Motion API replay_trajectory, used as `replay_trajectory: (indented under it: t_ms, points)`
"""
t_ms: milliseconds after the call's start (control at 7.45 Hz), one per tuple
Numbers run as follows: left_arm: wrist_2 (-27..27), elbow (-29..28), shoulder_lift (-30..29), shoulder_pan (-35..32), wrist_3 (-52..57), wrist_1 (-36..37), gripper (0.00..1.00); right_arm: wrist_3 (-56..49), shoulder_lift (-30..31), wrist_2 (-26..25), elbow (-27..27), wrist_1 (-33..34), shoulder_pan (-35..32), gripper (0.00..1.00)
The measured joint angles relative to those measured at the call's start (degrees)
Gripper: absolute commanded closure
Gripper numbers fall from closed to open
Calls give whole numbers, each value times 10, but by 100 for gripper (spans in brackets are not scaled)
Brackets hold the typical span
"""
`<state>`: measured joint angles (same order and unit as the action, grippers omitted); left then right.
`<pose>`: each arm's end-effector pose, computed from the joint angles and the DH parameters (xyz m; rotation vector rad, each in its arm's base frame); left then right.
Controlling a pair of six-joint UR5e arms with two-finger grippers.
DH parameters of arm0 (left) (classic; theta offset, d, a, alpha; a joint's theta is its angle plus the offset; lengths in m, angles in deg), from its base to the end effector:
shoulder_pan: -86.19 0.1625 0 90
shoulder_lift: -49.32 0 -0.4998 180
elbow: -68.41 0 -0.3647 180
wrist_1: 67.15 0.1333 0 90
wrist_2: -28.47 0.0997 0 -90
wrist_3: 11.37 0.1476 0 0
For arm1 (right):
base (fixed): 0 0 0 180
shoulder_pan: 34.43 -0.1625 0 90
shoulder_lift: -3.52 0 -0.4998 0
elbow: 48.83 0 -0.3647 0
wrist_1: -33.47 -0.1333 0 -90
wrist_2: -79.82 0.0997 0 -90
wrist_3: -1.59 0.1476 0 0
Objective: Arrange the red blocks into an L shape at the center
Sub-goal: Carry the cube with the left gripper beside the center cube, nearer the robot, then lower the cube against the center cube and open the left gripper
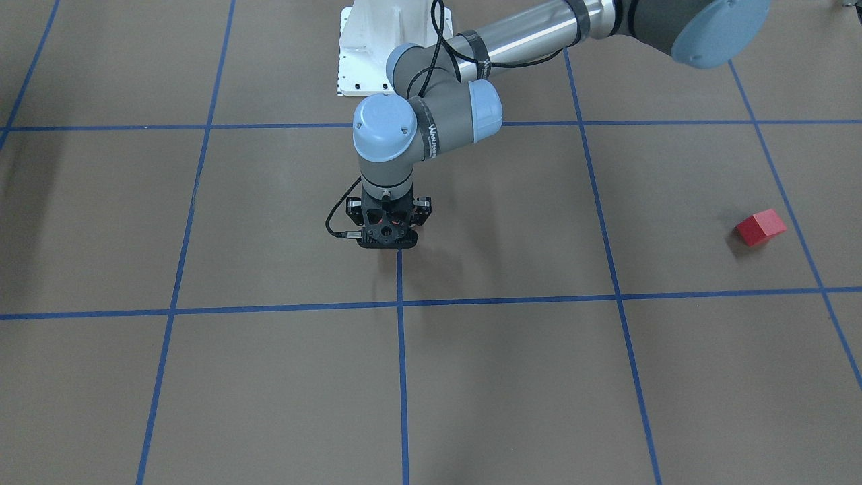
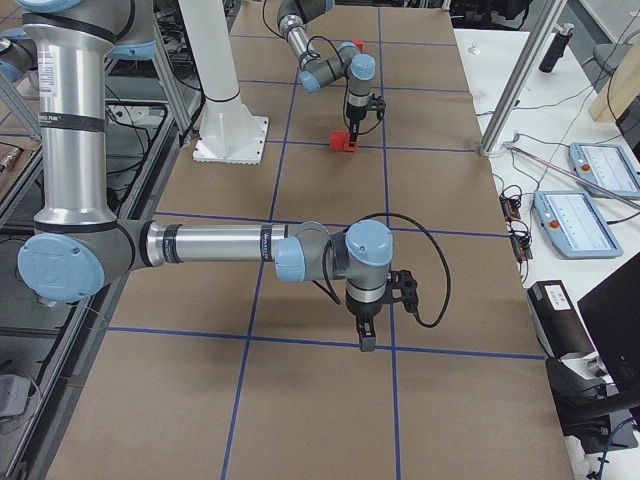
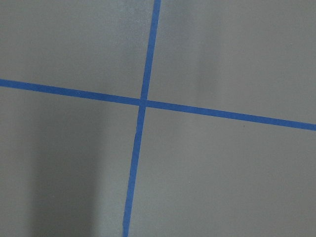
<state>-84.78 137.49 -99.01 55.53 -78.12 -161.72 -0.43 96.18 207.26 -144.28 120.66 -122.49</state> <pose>0.7186 -0.5132 0.2375 -0.0178 0.8188 0.0266 0.0283 -0.4529 0.7509 0.0947 -0.6531 -0.0985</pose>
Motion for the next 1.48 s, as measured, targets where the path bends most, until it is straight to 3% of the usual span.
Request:
replay_trajectory:
  t_ms: [1477]
  points:
    - [7, 5, 12, -1, -2, -1, 59, 0, 0, 0, 0, 0, 0, 1]
